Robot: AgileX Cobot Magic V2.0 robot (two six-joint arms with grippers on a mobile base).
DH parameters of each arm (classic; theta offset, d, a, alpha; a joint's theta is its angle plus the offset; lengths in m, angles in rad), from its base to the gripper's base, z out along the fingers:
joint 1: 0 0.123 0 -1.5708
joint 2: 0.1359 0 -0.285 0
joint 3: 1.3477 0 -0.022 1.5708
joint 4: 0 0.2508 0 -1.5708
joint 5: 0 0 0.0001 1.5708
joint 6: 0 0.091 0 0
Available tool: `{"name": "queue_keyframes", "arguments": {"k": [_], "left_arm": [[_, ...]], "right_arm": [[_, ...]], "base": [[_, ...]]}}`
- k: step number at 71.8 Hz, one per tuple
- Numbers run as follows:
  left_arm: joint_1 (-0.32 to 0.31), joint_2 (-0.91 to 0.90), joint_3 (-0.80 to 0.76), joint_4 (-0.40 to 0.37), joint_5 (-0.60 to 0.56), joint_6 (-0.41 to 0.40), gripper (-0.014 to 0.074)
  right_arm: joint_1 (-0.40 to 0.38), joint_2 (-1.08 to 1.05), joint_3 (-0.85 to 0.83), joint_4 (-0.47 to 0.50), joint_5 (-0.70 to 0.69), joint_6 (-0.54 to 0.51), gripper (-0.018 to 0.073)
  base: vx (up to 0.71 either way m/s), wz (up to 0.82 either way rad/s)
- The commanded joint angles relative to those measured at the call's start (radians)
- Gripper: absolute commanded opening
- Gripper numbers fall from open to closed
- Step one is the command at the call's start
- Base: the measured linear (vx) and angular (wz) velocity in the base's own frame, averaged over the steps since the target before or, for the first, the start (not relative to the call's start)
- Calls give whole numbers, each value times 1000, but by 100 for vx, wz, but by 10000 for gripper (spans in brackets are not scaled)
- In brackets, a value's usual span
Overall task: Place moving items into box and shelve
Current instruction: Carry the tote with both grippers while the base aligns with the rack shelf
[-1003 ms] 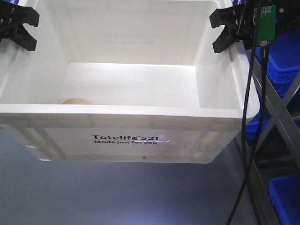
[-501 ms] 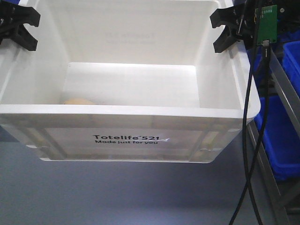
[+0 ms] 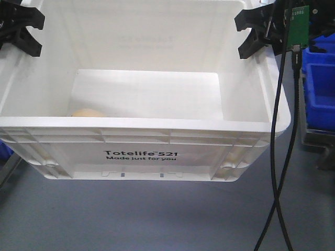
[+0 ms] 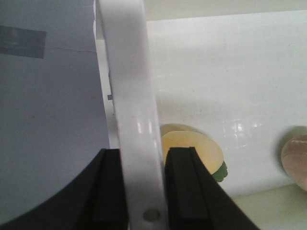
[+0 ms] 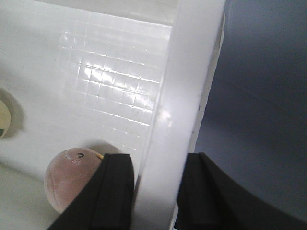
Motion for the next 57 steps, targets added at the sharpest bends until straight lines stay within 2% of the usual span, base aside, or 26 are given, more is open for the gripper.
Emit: {"name": "queue_keyframes", "arguments": {"k": [1,34,57], "left_arm": [[-30,-45,-47,-223,-102,1,-1],[-30,-45,-47,-223,-103,1,-1],[-30,-45,-47,-223,-103,1,-1]], "right_arm": [[29,-58,-41,263,-50,-28,-3],[29,-58,-41,263,-50,-28,-3],[29,-58,-41,263,-50,-28,-3]], "base": [[29,53],[25,52],[10,50]]}}
